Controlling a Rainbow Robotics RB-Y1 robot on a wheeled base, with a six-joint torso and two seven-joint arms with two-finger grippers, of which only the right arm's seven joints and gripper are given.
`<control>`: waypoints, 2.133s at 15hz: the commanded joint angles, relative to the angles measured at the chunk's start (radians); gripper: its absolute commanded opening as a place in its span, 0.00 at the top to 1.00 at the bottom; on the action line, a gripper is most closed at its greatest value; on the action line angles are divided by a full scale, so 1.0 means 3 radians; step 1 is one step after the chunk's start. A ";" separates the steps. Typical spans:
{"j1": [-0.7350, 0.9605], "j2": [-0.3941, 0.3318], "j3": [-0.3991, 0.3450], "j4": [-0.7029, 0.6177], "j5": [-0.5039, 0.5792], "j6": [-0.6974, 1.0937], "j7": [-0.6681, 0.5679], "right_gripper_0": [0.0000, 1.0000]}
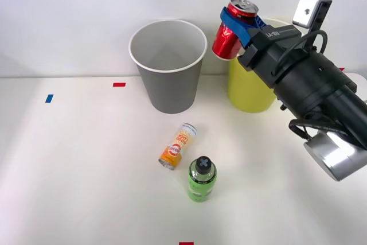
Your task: Put cans in the gray bin, plastic bottles in the light green bin
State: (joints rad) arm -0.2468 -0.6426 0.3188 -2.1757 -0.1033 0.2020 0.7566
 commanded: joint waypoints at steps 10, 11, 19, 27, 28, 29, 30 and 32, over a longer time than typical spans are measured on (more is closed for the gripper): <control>-0.1080 0.0772 0.0302 0.1168 0.0191 -0.0361 -0.0006 1.00; -0.1172 0.0848 0.0333 0.1326 0.0257 -0.0372 -0.0011 1.00; -0.1662 0.1227 0.0471 0.2308 0.0723 -0.0428 -0.0011 1.00; -0.1673 0.1263 0.0481 0.2395 0.0856 -0.0448 -0.0037 0.36; -0.1673 0.1263 0.0481 0.2395 0.0856 -0.0448 -0.0037 0.15; -0.1673 0.1268 0.0481 0.2395 0.0856 -0.0453 -0.0037 0.00; -0.1673 0.1273 0.0481 0.2395 0.0856 -0.0453 -0.0042 0.00; -0.1673 0.1283 0.0481 0.2395 0.0840 -0.0453 -0.0062 0.00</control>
State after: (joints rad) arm -0.7486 -0.2595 0.4632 -1.4572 0.1514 0.0659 0.7412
